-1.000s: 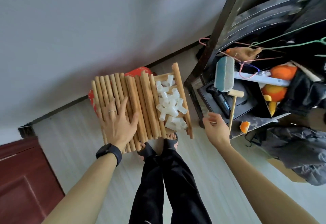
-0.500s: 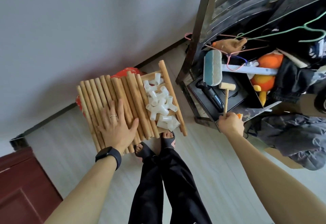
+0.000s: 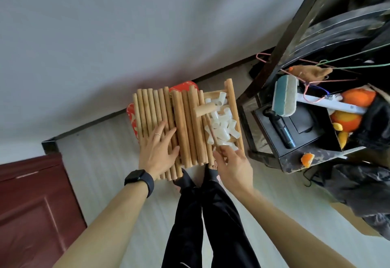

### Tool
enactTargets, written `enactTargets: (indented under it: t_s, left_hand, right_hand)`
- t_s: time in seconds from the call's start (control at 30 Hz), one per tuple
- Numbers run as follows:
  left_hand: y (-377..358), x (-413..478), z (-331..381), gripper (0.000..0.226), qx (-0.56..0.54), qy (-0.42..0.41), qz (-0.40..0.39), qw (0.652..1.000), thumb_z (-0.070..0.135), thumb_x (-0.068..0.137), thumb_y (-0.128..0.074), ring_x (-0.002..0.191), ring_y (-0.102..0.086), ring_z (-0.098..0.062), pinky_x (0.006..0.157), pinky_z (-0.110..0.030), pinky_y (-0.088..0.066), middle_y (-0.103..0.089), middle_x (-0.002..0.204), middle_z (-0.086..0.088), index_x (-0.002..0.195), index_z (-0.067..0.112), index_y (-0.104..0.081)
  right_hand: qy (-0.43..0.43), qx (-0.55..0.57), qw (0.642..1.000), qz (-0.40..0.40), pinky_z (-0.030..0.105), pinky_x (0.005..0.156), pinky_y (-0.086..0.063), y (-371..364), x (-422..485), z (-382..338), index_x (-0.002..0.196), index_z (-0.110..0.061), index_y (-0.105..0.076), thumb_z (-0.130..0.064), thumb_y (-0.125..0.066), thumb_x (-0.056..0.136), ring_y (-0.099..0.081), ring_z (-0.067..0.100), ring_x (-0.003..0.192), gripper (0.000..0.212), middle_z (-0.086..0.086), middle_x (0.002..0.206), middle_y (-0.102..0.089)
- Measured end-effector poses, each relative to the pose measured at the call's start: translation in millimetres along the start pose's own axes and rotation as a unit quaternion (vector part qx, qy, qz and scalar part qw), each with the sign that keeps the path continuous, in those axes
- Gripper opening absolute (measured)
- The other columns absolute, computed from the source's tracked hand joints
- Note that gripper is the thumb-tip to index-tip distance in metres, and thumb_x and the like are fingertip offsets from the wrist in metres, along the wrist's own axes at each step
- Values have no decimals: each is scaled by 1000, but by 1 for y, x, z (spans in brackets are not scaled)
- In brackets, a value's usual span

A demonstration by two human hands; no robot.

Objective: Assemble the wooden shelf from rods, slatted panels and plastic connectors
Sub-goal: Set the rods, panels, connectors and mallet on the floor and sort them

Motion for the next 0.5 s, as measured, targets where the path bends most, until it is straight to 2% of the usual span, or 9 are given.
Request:
enactTargets:
  t_s: [0.07,0.13,0.2,0.27,0.3,0.37,0.4,0.47,0.5]
  left_hand:
    - [-1,-9,-5,61,-4,-13,16,1000,46,97,-58,154,-18,-20,120,-51,-28,-18,168,3,153,32,-39]
    - [-3,-17,-11,60,-12,-11,23,1000,41,96,-60,151,-24,-22,119,-49,-32,-22,166,2,152,29,-43]
    - [-3,-24,-20,59,-37,9,35,999,37,95,-62,147,-33,-24,115,-46,-39,-25,165,2,151,29,-43]
    - [1,-30,-31,61,-87,52,69,992,32,94,-65,140,-43,-24,106,-44,-49,-27,163,2,150,30,-42]
    - [4,-32,-39,60,-124,85,90,985,32,95,-65,135,-47,-23,101,-42,-53,-28,161,3,150,32,-39]
    - [6,-35,-57,59,-233,161,121,952,32,97,-62,127,-49,-19,95,-35,-51,-33,155,5,149,38,-34]
    - [5,-33,-67,59,-308,202,118,922,33,98,-61,126,-48,-16,94,-34,-47,-36,152,6,149,39,-32]
    - [-2,-26,-81,53,-467,268,67,840,40,102,-55,121,-50,-11,94,-34,-42,-48,145,7,150,40,-34]
    - [-6,-21,-87,43,-517,288,32,805,45,103,-50,119,-53,-12,94,-35,-42,-55,136,10,144,39,-41]
  right_hand:
    - [49,-66,996,-21,33,67,-44,-15,2,-21,113,-26,-67,-44,-55,100,-60,22,86,25,1,90,-61]
    - [54,-106,991,-57,34,65,-46,-27,4,-31,115,-22,-63,-44,-49,102,-59,25,84,30,1,87,-56]
    - [61,-137,985,-82,34,65,-45,-31,5,-37,121,-22,-60,-47,-49,102,-61,26,90,34,1,89,-59]
    - [81,-160,981,-67,36,71,-50,-26,4,-42,130,-28,-61,-55,-53,98,-63,24,103,43,-3,105,-68]
    - [86,-150,984,-32,36,73,-52,-17,4,-43,129,-30,-63,-58,-54,96,-63,22,105,44,-7,111,-69]
    - [98,-92,990,51,33,70,-54,5,9,-42,122,-30,-67,-54,-55,97,-66,16,95,37,-10,114,-68]
    - [101,-63,990,80,30,67,-54,16,14,-37,121,-27,-67,-50,-56,98,-67,13,88,34,-10,114,-66]
    - [59,-1,992,109,21,66,-49,36,35,-21,121,-24,-65,-48,-55,97,-63,8,83,35,-7,115,-61]
    - [6,38,994,105,20,68,-45,42,49,-10,121,-24,-63,-49,-55,96,-62,8,87,36,-4,117,-60]
Point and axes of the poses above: each hand's wrist, its own x-axis towards the middle knuckle, its own y-axis out of the back of the hand, z = x × y, the point moved 6 cm from there along x, towards the middle knuckle
